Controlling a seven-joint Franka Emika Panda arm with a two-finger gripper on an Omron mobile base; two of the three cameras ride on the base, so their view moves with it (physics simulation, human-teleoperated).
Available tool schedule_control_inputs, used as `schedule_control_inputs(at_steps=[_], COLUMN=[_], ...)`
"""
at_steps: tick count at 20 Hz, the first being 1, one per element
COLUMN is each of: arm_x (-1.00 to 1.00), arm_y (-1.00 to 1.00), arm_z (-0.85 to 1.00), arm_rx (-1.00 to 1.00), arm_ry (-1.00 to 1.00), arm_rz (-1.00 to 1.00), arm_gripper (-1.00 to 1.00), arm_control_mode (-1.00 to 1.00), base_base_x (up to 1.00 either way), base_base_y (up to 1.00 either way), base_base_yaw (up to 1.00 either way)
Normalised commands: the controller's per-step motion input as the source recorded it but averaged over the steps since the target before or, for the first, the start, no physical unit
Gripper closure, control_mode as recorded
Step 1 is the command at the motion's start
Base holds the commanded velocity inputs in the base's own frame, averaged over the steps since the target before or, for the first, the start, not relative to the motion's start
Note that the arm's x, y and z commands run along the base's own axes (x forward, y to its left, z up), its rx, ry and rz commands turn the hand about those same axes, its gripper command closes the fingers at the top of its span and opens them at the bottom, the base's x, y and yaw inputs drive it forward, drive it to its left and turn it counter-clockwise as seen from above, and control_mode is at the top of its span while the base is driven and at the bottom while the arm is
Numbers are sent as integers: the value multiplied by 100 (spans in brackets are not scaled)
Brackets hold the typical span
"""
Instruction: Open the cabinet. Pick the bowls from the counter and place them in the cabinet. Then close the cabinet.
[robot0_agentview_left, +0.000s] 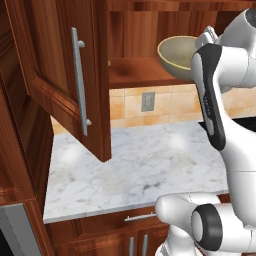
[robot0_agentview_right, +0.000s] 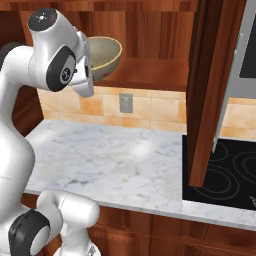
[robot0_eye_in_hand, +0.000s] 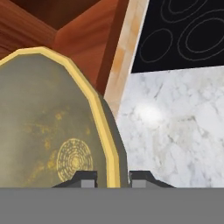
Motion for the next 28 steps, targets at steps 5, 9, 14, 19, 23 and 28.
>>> schedule_control_inputs(at_steps=[5,9,14,19,23,28], arm_x=[42,26,19,25,40,45], arm_y=[0,-1,-1,-2,-1,0], arm_z=[0,-4,-18,-16,-1,0], arm_rx=[0,0,0,0,0,0], arm_ry=[0,0,0,0,0,0], arm_rz=[2,2,2,2,2,1], arm_gripper=[100,100,100,100,100,100], arm_control_mode=[-100,-100,-100,-100,-100,-100], base_base_x=[0,0,0,0,0,0], base_base_y=[0,0,0,0,0,0], base_base_yaw=[0,0,0,0,0,0])
